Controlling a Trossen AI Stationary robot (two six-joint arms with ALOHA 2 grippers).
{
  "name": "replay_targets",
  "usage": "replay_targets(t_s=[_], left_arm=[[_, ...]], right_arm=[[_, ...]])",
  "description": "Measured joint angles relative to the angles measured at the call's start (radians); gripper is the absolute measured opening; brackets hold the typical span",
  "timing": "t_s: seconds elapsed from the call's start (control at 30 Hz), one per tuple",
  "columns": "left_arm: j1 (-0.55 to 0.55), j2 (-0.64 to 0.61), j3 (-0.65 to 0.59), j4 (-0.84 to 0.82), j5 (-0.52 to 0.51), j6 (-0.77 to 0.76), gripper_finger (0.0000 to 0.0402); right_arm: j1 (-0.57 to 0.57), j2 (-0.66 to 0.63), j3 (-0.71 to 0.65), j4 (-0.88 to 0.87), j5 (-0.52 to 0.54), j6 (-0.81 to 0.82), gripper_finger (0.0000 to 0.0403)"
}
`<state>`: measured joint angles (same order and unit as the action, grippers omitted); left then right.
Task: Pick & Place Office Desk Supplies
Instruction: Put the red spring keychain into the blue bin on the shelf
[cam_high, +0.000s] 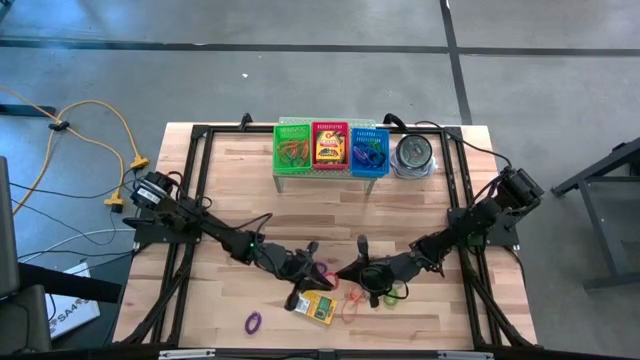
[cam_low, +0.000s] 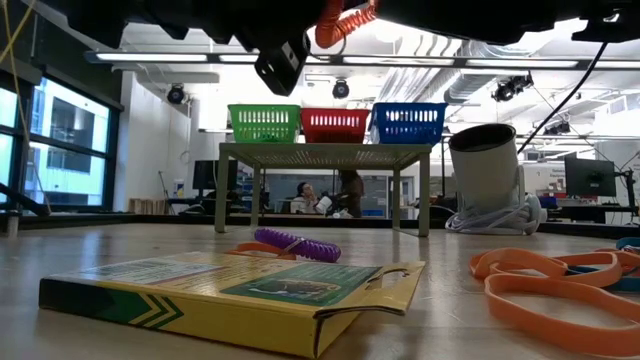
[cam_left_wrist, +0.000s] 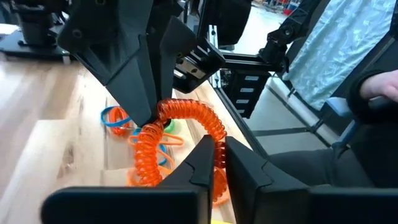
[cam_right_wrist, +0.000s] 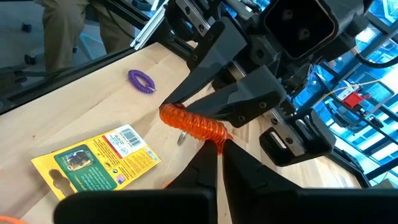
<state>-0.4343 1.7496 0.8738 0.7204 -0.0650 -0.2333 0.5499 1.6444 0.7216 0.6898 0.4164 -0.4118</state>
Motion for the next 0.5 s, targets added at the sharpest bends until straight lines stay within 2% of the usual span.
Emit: replay_targets(t_s=[0.1,0.3,0.5], left_arm=[[-0.009,0.0,0.0,-0.003,-0.043,0.04,0.0057],[-0.046,0.0,0.0,0.004,-0.196,0.045,0.0148],[-0.072,0.0,0.0,0.033,-0.206,0.109,0.0216]], right_arm=[[0.0,0.0,0.0,-0.003,0.001,0.0,0.0004],[0.0,0.0,0.0,-0.005,0.003,0.0,0.0003],[0.007,-0.001,0.0,-0.029,0.033,0.003,0.0003]])
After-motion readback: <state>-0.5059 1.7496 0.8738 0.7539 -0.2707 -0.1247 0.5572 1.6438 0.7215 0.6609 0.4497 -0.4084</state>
